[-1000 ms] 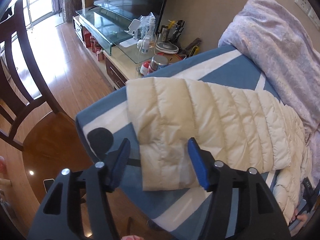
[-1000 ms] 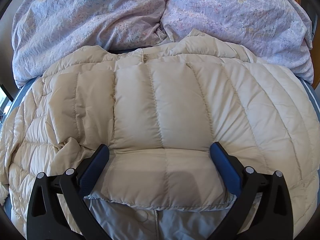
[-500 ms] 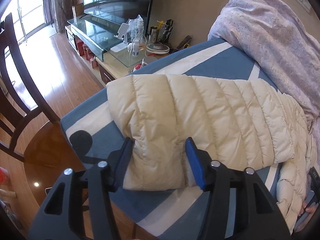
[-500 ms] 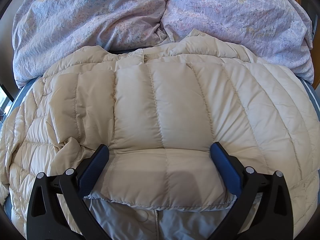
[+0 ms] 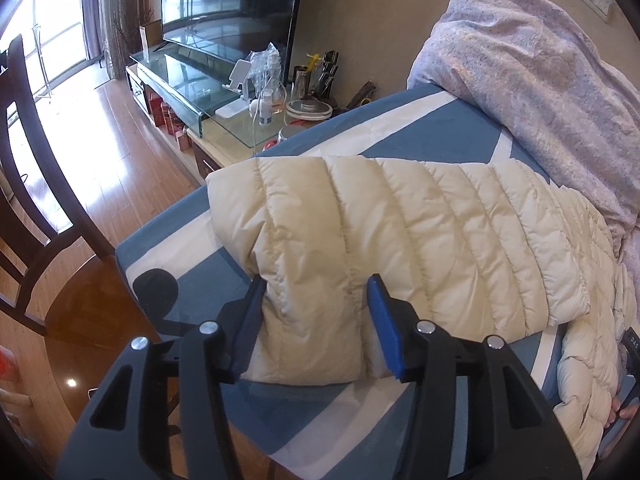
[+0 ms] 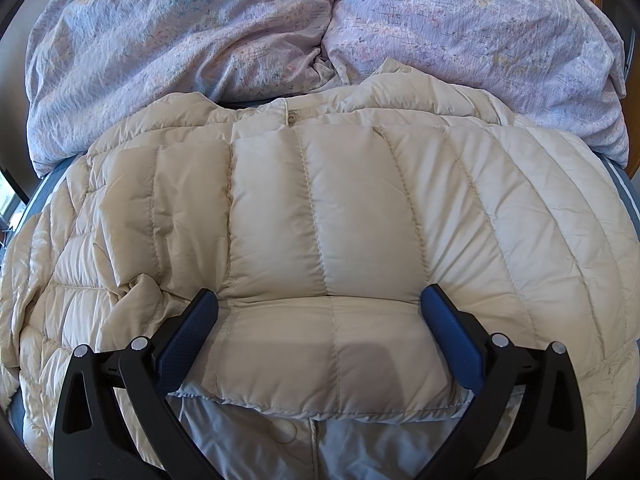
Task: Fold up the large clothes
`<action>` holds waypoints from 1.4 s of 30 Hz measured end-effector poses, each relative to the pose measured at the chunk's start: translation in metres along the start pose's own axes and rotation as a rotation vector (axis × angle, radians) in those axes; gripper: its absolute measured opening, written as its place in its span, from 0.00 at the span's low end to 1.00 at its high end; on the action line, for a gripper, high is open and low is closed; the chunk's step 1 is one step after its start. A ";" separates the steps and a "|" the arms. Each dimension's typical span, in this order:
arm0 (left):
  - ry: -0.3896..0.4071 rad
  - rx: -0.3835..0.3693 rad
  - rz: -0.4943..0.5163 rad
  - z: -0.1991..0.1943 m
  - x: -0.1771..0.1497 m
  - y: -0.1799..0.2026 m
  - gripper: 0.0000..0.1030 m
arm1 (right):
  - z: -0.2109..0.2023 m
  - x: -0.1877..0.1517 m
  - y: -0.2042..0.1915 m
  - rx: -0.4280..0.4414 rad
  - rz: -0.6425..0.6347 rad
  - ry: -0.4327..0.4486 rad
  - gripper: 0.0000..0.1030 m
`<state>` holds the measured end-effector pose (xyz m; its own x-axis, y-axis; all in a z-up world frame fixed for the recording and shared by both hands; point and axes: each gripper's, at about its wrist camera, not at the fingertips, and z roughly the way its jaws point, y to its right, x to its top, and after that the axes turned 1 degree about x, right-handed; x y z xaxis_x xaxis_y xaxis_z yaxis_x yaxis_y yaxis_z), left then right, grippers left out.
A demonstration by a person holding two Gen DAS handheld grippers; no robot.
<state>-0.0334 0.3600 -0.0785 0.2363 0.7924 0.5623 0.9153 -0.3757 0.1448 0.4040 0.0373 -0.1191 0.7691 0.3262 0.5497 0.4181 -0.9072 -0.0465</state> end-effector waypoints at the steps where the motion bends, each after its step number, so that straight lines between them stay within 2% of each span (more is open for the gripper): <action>1: 0.006 0.007 -0.001 0.000 0.000 -0.001 0.42 | 0.000 0.000 0.000 0.000 0.000 0.000 0.99; 2: 0.010 0.012 -0.001 0.000 -0.001 -0.001 0.36 | 0.000 0.000 0.000 0.000 0.000 0.000 0.99; 9: 0.020 -0.012 -0.025 0.000 0.001 -0.010 0.22 | 0.000 0.000 0.000 0.000 0.000 0.000 0.99; 14: 0.025 -0.030 -0.021 0.002 0.000 -0.008 0.07 | 0.000 0.000 0.000 0.000 0.000 0.000 0.99; 17: 0.030 -0.034 -0.009 0.001 0.001 -0.004 0.04 | 0.000 0.000 -0.001 0.001 0.001 0.000 0.99; 27: 0.077 -0.056 0.039 -0.019 0.015 0.023 0.03 | 0.000 0.000 0.001 -0.007 -0.005 -0.005 0.99; 35: 0.164 -0.172 0.167 -0.065 0.036 0.097 0.03 | 0.001 0.002 -0.004 -0.025 -0.028 -0.026 0.99; 42: 0.175 -0.293 0.305 -0.089 0.026 0.190 0.03 | -0.001 0.005 -0.002 -0.015 -0.033 -0.043 0.99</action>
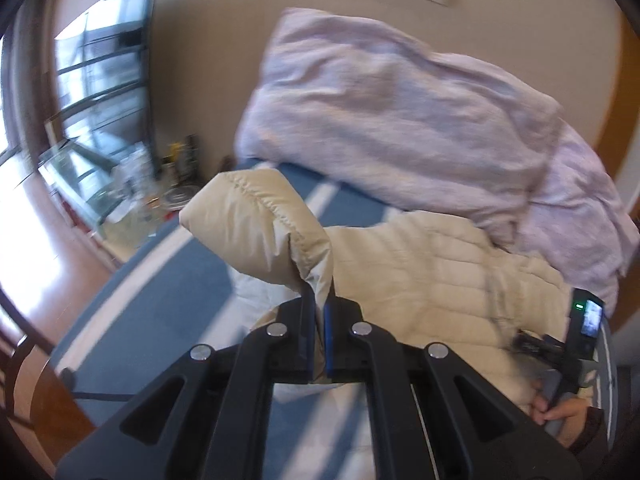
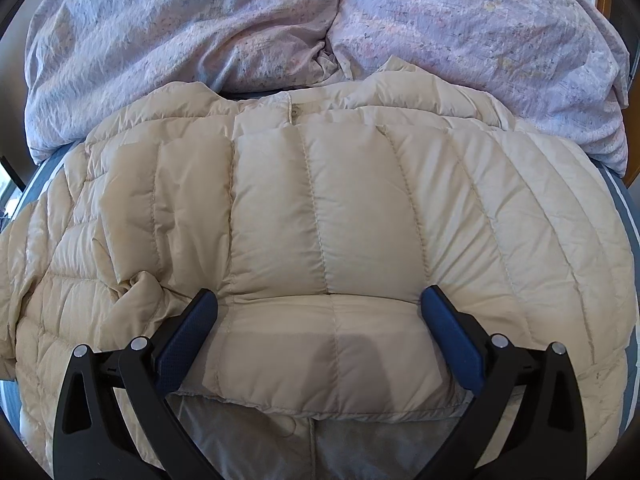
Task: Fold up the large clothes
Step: 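Grasp the sleeve cuff with the left tool, lay it on the back, release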
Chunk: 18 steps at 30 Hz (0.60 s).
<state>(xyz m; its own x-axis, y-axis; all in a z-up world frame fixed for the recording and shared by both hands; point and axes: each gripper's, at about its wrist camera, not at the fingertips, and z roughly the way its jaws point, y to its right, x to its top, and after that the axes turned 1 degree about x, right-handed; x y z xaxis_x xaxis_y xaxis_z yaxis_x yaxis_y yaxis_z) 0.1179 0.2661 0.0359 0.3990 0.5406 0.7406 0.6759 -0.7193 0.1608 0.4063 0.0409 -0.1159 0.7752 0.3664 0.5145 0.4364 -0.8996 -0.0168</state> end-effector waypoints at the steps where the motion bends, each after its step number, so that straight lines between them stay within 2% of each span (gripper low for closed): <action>1: -0.003 -0.015 0.014 0.003 0.000 0.011 0.03 | -0.001 0.000 0.001 0.006 0.001 -0.002 0.99; 9: -0.040 -0.166 0.078 0.017 -0.004 0.091 0.03 | -0.018 0.001 0.014 0.065 0.014 0.010 0.99; 18: -0.095 -0.327 0.169 0.034 -0.016 0.188 0.04 | -0.045 -0.005 0.046 0.020 0.012 0.082 0.99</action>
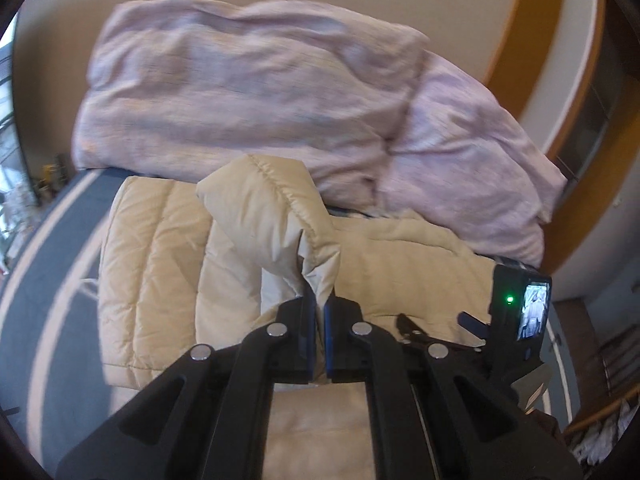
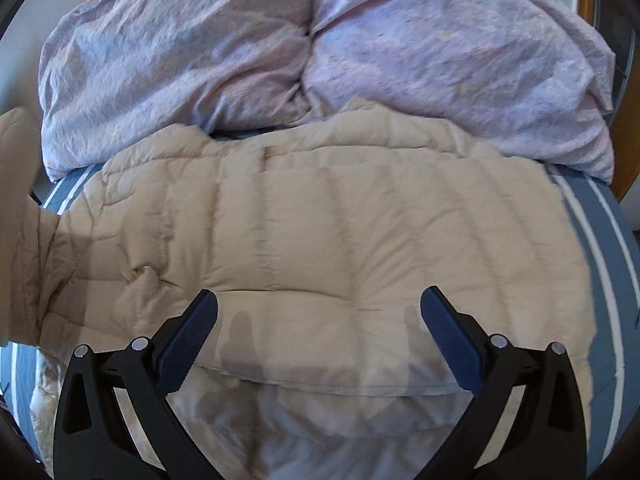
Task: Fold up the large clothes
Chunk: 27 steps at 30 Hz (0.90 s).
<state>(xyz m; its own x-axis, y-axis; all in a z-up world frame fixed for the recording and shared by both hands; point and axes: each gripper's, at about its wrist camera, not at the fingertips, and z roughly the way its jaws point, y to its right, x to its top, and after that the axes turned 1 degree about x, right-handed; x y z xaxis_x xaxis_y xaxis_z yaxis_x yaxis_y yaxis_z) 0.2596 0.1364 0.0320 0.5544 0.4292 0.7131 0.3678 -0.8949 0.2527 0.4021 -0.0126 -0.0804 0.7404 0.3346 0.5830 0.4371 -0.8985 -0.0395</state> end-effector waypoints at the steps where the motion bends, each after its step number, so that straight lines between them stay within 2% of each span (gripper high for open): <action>1: -0.009 -0.015 0.008 0.005 0.000 0.008 0.04 | 0.000 0.000 0.004 -0.009 0.002 0.005 0.99; 8: -0.085 -0.095 0.089 0.048 -0.012 0.069 0.04 | -0.011 -0.004 0.043 -0.092 0.030 0.050 0.99; 13: -0.146 -0.115 0.116 0.072 -0.024 0.090 0.06 | -0.009 -0.007 0.066 -0.127 0.061 0.046 0.99; 15: -0.161 -0.113 0.114 0.077 -0.027 0.092 0.08 | -0.007 -0.009 0.071 -0.132 0.066 0.040 0.99; 20: -0.142 -0.098 0.098 0.071 -0.023 0.082 0.29 | -0.006 -0.013 0.077 -0.138 0.078 0.037 0.99; 22: -0.128 -0.080 0.090 0.067 -0.020 0.075 0.33 | -0.006 -0.013 0.077 -0.136 0.078 0.037 0.99; 27: -0.119 -0.044 0.069 0.064 -0.017 0.059 0.36 | -0.006 -0.014 0.073 -0.136 0.069 0.040 0.99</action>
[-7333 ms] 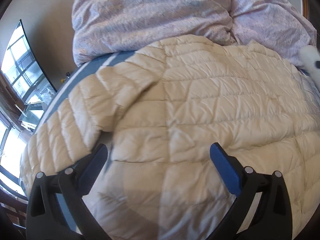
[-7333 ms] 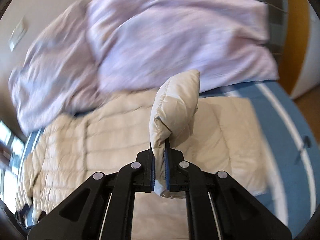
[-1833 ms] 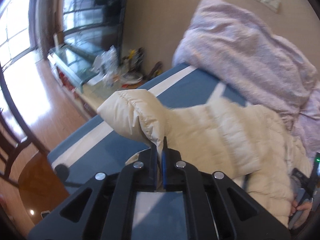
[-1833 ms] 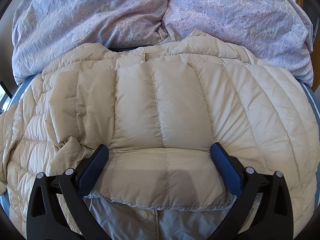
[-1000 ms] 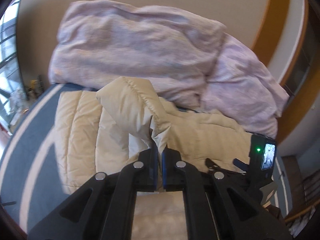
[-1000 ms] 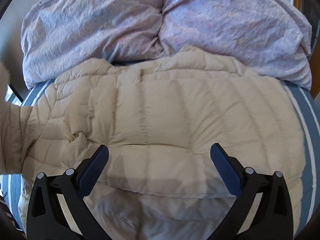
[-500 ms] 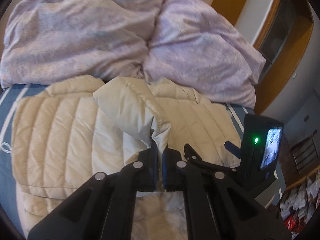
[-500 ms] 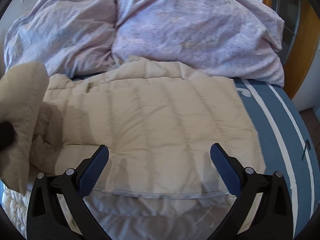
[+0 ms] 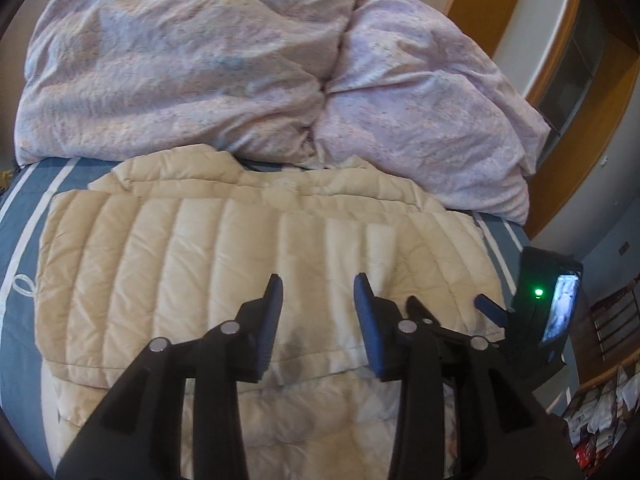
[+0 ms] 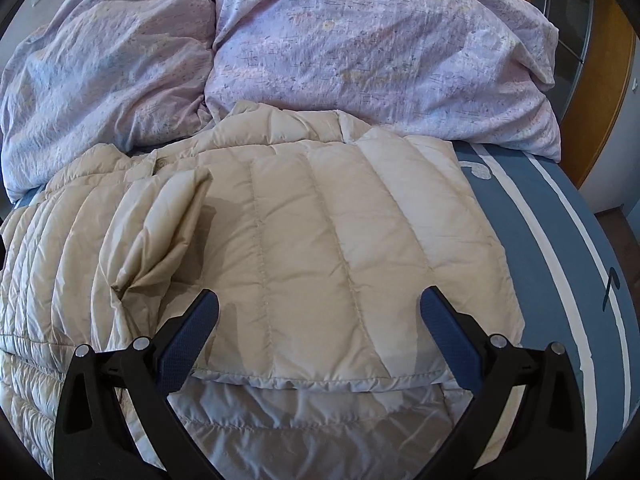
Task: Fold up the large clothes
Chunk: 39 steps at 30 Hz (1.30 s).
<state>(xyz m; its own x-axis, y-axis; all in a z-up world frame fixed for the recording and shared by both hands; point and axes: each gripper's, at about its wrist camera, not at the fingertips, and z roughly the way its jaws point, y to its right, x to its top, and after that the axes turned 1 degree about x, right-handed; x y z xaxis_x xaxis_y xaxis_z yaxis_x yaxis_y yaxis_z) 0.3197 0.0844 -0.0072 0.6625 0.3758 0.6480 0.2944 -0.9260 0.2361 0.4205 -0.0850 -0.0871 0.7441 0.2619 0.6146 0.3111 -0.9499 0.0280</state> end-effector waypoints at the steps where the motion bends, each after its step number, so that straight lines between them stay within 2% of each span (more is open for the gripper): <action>1: 0.001 0.019 0.001 0.001 -0.001 -0.004 0.36 | -0.001 0.000 -0.001 0.000 0.000 0.002 0.99; 5: -0.006 0.076 0.007 0.005 -0.005 -0.014 0.37 | -0.003 0.001 -0.001 0.021 0.010 0.006 0.90; 14: -0.043 0.181 0.027 0.029 -0.011 -0.028 0.37 | -0.014 0.011 0.000 0.148 0.074 0.013 0.66; 20: -0.089 0.204 0.010 0.053 -0.014 -0.033 0.37 | -0.018 0.014 -0.014 0.186 0.041 0.027 0.64; 33: -0.117 0.214 0.021 0.079 -0.017 -0.033 0.39 | -0.023 0.021 -0.038 0.270 -0.001 0.065 0.53; 39: -0.116 0.217 0.028 0.081 -0.017 -0.033 0.41 | -0.001 0.016 -0.049 0.261 -0.028 0.010 0.42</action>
<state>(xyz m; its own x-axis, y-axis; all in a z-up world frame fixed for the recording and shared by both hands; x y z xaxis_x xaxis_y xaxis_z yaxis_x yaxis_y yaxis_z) 0.3545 0.1115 -0.0847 0.7432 0.3633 0.5618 0.4078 -0.9117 0.0502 0.4166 -0.0343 -0.0778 0.7276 0.2841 0.6244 0.4741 -0.8661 -0.1584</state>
